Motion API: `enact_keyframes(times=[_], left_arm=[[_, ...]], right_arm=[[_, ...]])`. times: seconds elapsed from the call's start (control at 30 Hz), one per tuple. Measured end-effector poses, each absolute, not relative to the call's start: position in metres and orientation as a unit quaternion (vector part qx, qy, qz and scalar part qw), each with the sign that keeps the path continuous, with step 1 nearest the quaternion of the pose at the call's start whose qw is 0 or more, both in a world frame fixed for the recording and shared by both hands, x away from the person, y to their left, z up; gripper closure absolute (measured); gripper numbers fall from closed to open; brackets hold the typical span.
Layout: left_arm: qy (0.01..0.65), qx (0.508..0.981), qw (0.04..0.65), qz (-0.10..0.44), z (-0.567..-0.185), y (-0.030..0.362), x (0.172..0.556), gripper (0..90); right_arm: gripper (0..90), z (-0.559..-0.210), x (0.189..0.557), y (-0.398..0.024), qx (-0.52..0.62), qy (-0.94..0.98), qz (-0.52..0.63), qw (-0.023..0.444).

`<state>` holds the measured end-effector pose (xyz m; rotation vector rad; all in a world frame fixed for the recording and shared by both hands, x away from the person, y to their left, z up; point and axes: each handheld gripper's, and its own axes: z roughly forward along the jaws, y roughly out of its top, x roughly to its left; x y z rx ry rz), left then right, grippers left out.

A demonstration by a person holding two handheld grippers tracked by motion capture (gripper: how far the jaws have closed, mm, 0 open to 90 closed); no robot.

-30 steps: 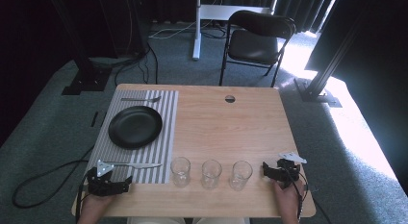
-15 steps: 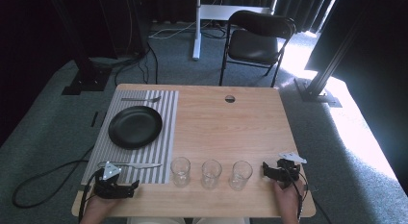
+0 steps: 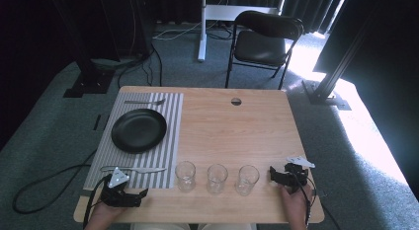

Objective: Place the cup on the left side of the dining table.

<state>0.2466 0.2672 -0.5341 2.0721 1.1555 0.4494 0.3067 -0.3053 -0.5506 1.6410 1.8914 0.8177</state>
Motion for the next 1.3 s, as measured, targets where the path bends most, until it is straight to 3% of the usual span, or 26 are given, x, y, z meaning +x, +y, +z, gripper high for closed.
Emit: enact_keyframes(times=[1.3], left_arm=[[0.349, 0.826, 0.422, 0.134, -0.519, 0.215, 0.235, 1.3]], right_arm=[[11.5, -0.551, 0.307, -0.305, 0.603, 0.695, 0.300, 0.251]])
